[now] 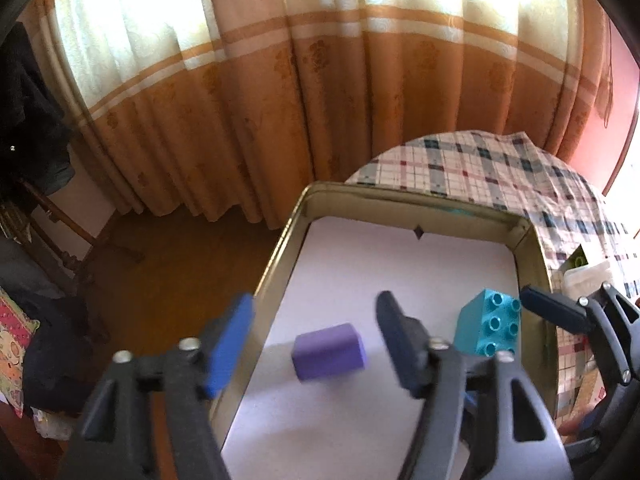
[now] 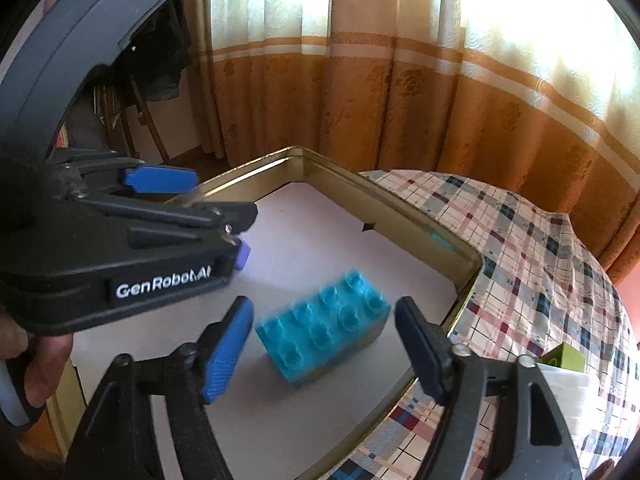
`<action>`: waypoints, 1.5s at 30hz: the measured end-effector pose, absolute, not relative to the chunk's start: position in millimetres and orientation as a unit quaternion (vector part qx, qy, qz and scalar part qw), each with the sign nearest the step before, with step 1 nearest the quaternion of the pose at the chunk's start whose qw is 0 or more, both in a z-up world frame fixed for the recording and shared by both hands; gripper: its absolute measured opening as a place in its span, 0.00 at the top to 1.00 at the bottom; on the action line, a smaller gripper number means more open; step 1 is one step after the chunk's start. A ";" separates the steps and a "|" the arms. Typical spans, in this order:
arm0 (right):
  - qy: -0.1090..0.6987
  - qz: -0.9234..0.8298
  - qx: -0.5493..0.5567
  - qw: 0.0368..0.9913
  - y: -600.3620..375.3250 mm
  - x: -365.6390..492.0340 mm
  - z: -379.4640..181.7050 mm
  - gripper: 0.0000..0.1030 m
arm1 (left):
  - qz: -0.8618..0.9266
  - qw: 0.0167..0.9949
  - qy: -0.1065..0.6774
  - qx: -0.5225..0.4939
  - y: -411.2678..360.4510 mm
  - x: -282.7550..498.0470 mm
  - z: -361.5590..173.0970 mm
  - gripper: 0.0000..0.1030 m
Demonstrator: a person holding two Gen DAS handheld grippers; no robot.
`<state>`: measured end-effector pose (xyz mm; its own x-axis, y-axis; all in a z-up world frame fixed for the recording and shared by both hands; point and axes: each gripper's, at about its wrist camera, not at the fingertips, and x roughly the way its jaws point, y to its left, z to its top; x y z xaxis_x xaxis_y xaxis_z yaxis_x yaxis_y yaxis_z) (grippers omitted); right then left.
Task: Organize rigid objects
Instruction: 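Release purple cube into tray from left tool while right tool releases blue brick, then withdraw both open tools from the tray back over the table items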
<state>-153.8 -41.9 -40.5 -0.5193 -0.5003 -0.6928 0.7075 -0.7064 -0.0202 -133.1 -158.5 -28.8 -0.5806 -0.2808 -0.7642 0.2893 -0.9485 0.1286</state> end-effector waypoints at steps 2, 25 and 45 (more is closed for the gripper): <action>0.147 -0.860 0.339 0.351 -39.2 -151.3 -38.8 0.22 | -0.891 0.164 0.001 0.423 -157.4 -129.0 -26.5 0.35; 0.045 -0.890 0.325 0.317 61.4 -103.2 -21.6 0.21 | -0.931 0.136 0.052 0.334 -119.0 -56.2 2.8 0.03; 0.029 -0.915 0.353 0.192 197.0 -67.4 -57.9 0.18 | -0.947 0.007 0.003 0.321 20.6 -22.2 -20.4 0.03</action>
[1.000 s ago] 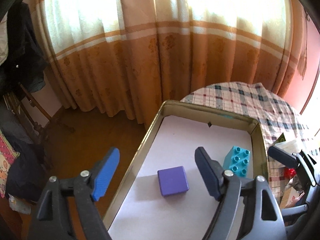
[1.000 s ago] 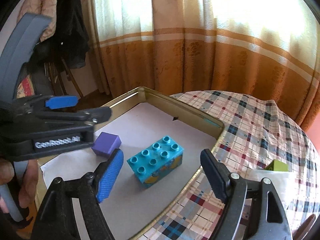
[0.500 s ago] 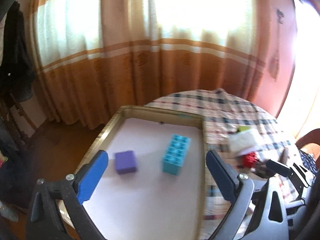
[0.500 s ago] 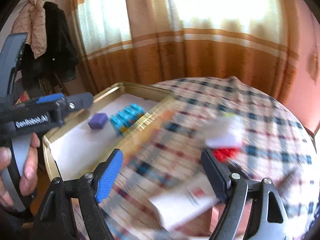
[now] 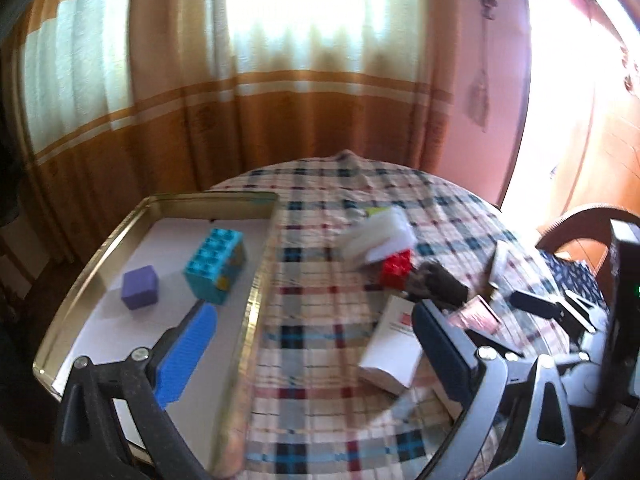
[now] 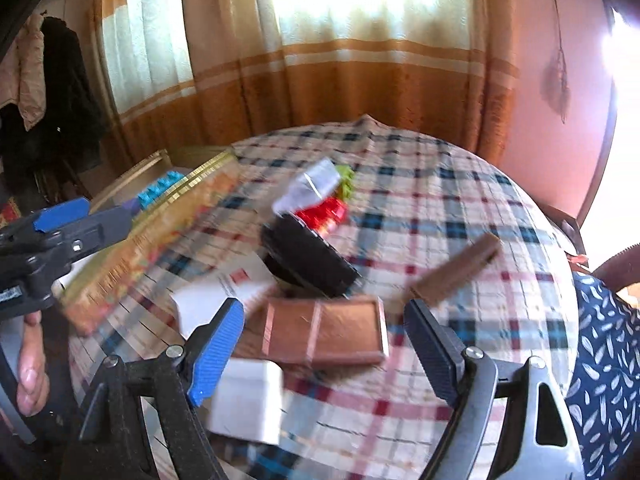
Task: Organize rigid objects
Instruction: 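Withdraw both open tools from the tray back over the table items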
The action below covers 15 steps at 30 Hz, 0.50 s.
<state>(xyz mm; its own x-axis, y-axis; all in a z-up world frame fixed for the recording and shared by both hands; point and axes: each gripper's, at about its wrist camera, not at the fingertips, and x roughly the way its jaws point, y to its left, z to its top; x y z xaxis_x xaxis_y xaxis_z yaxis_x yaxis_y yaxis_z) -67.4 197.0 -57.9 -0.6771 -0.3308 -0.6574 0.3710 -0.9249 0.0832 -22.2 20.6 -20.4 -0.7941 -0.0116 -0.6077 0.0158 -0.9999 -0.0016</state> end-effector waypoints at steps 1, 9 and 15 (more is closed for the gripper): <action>0.028 -0.915 0.355 0.188 200.1 -68.1 -60.6 0.19 | -0.948 0.007 -0.001 0.319 22.4 -20.6 -22.0 0.03; 0.034 -0.914 0.361 0.182 198.9 -72.4 -64.1 0.19 | -0.947 -0.012 -0.025 0.321 41.4 -16.5 -37.1 0.03; 0.041 -0.906 0.373 0.193 193.4 -76.8 -64.8 0.19 | -0.948 -0.029 -0.040 0.314 53.1 -14.0 -44.0 0.03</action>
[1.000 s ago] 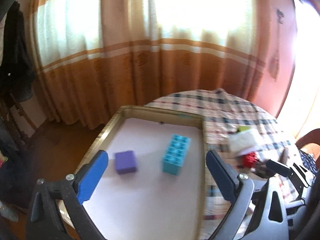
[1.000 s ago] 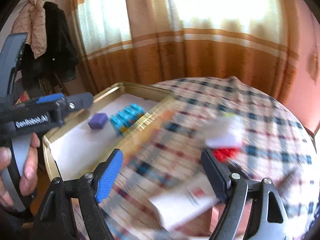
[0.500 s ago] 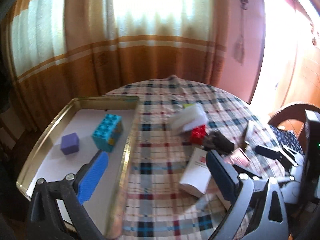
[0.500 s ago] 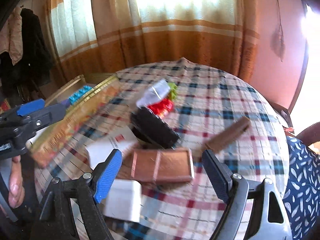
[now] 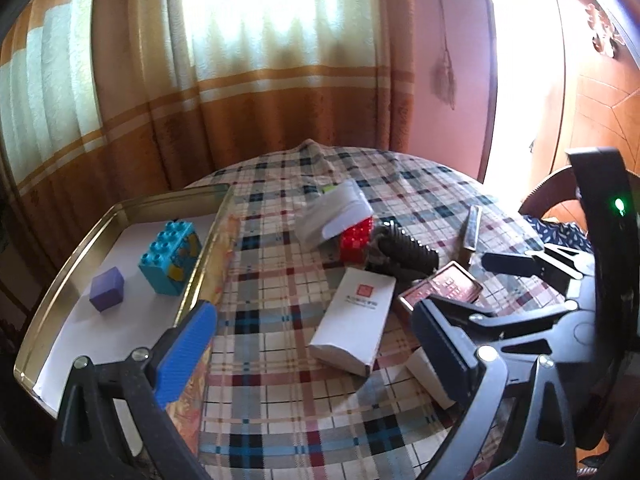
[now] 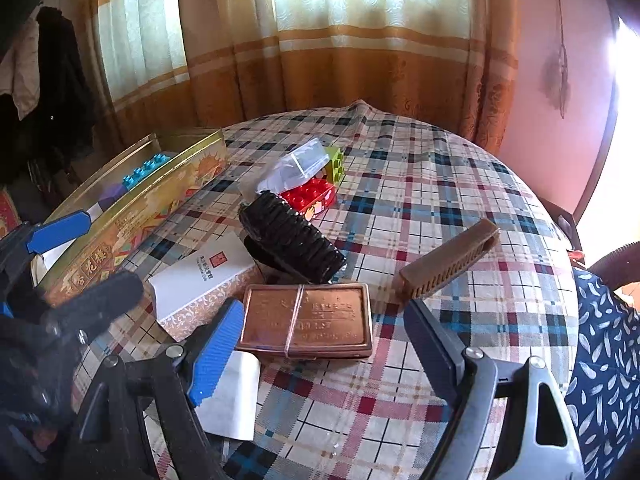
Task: Organize rigid objects
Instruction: 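Withdraw both open tools from the tray back over the table items, then grasp white red-logo box with left tool while right tool grasps copper plaque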
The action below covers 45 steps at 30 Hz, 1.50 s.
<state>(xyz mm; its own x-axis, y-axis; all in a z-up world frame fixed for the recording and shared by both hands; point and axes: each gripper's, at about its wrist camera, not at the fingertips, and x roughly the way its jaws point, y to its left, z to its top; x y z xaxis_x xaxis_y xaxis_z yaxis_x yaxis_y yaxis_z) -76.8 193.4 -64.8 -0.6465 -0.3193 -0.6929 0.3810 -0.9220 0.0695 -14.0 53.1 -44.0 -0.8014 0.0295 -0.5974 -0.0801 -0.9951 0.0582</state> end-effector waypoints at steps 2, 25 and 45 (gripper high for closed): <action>0.044 -0.904 0.378 0.194 190.6 -79.1 -65.2 0.19 | 0.948 0.033 0.040 -0.314 54.0 -14.8 -46.2 0.04; 0.029 -0.885 0.432 0.173 194.8 -94.6 -72.3 0.24 | 0.949 0.064 0.076 -0.299 69.8 -17.6 -44.3 0.09; 0.010 -0.890 0.424 0.165 210.7 -95.4 -72.7 0.24 | 0.906 0.112 0.048 -0.405 66.7 -60.1 -72.3 0.16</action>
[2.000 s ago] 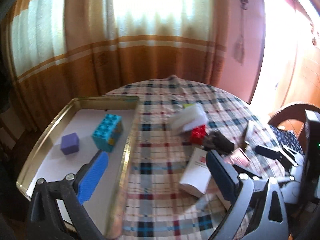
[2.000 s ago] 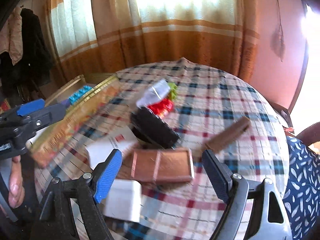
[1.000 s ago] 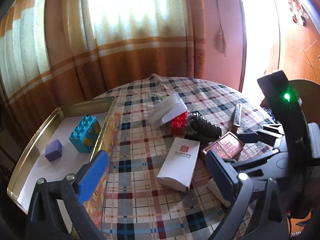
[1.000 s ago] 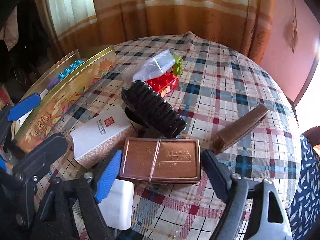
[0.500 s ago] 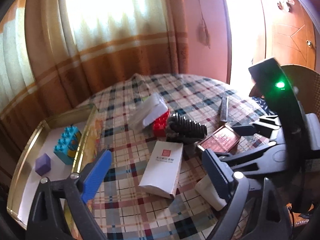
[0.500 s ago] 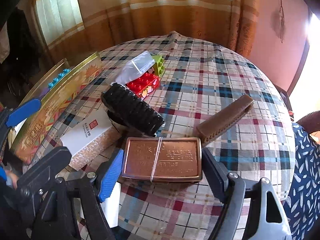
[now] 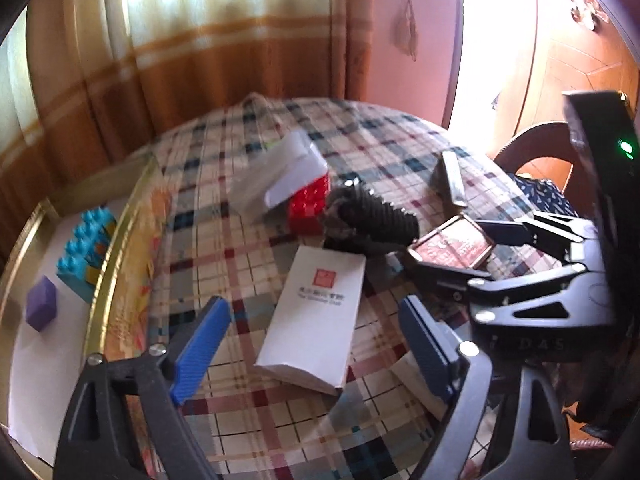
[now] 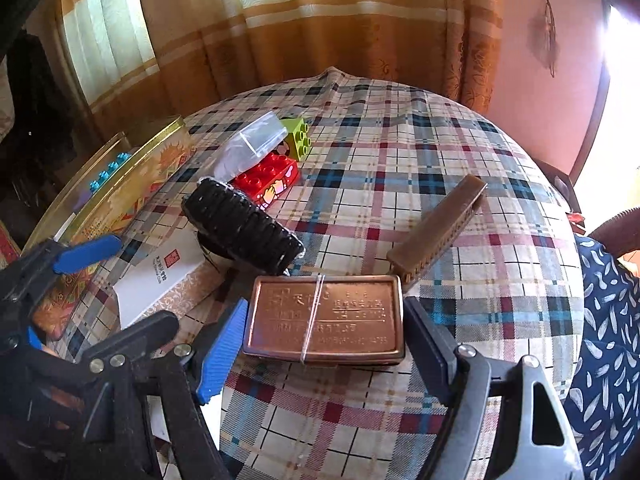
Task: Organize rigid objects
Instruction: 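Grasp white red-logo box with left tool while right tool grasps copper plaque, then lift white box with left tool while right tool lifts copper plaque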
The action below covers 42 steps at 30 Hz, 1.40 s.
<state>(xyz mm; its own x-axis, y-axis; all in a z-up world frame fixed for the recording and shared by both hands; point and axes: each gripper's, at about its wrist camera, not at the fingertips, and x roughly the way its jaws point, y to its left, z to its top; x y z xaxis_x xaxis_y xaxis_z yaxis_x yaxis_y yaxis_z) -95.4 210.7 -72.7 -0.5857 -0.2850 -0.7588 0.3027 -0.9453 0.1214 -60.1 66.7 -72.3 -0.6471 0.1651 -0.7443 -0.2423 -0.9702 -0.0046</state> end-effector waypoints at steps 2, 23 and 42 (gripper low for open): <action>0.009 -0.891 0.423 0.166 211.7 -94.3 -73.4 0.24 | 0.895 0.121 0.027 -0.428 62.0 -67.2 -77.6 0.16; 0.038 -0.896 0.406 0.174 206.4 -84.8 -71.9 0.24 | 0.900 0.115 0.023 -0.419 59.7 -65.4 -79.2 0.61; 0.043 -0.908 0.373 0.185 207.6 -76.7 -67.1 0.24 | 0.931 0.094 0.040 -0.351 58.9 -46.3 -62.3 0.61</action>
<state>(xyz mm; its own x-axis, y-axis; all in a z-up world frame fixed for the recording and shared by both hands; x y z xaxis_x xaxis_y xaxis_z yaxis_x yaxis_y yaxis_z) -76.7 207.6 -67.1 -0.6537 -0.3035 -0.6933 0.3673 -0.9282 0.0600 -46.3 58.9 -62.3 -0.7363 0.1462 -0.6607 -0.2025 -0.9792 0.0090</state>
